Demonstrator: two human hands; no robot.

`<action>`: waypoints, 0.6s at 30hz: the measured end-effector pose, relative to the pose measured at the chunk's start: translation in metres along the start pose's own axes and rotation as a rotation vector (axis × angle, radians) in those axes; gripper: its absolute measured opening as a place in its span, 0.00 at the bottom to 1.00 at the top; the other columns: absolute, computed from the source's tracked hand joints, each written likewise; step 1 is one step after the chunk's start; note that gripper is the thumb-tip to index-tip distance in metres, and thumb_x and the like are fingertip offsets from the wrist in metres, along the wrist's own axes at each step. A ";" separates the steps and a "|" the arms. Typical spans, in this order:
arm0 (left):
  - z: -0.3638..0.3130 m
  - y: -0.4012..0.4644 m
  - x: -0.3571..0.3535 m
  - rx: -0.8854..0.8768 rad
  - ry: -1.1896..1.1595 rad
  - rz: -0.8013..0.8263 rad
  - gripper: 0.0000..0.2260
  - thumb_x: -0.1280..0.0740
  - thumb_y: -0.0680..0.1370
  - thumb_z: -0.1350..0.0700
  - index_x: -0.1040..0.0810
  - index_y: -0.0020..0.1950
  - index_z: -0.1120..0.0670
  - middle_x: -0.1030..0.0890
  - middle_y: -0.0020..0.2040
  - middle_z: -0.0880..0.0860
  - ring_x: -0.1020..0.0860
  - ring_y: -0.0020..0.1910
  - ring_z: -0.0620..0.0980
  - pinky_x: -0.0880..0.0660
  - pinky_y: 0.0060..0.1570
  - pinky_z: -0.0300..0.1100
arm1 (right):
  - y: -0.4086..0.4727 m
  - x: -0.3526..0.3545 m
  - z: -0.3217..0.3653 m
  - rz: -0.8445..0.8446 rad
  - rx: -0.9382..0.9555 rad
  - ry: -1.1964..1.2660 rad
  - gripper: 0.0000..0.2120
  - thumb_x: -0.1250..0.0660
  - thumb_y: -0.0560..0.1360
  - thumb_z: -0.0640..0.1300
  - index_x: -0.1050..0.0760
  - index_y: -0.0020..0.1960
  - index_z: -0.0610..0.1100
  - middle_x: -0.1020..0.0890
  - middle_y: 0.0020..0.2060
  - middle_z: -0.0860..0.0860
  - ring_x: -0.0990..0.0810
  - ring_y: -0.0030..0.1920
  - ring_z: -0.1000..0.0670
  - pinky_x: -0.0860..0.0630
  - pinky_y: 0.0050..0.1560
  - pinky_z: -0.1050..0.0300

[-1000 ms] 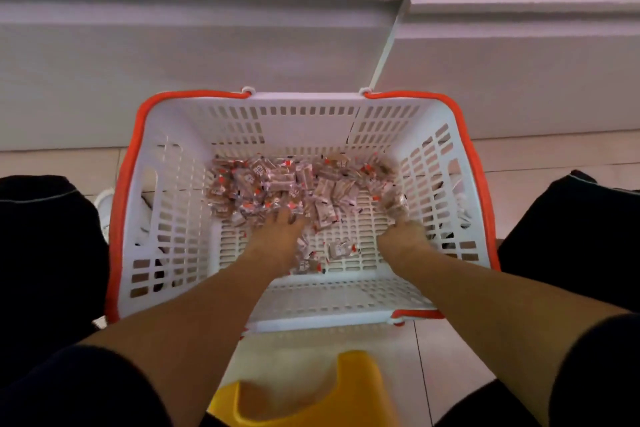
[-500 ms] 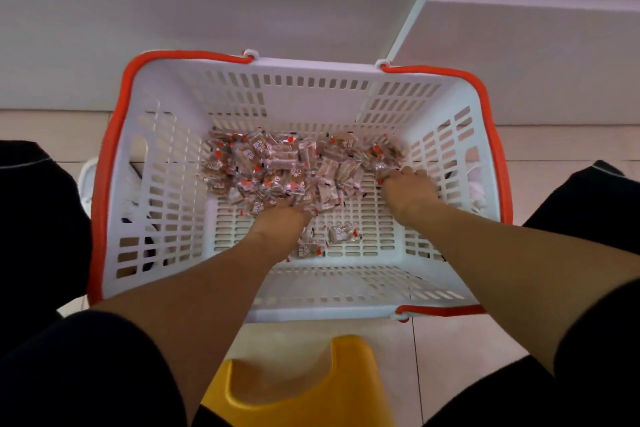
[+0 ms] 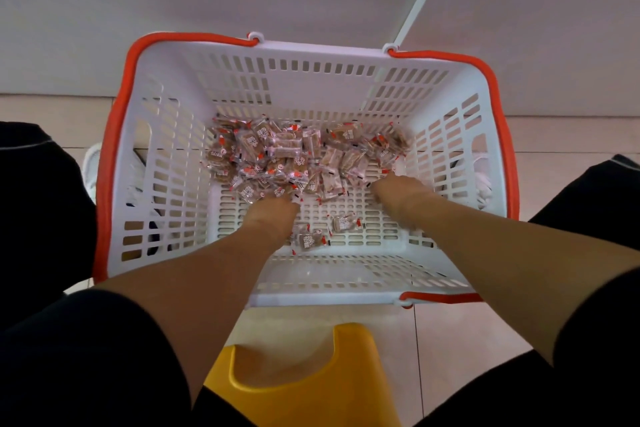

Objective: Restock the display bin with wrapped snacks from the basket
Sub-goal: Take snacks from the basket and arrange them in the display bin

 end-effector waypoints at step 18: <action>0.031 -0.003 -0.019 0.086 -0.420 0.238 0.10 0.26 0.74 0.57 0.23 0.52 0.58 0.20 0.44 0.52 0.21 0.43 0.51 0.23 0.40 0.41 | 0.001 -0.003 0.014 0.434 -0.055 1.397 0.21 0.23 0.65 0.38 0.21 0.57 0.38 0.14 0.45 0.45 0.15 0.42 0.51 0.17 0.41 0.57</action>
Point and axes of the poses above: each hand's wrist, its own y-axis towards the middle knuckle, its own x-axis out of the back of the hand, z = x × y, the point moved 7 cm from there along y, towards the middle knuckle
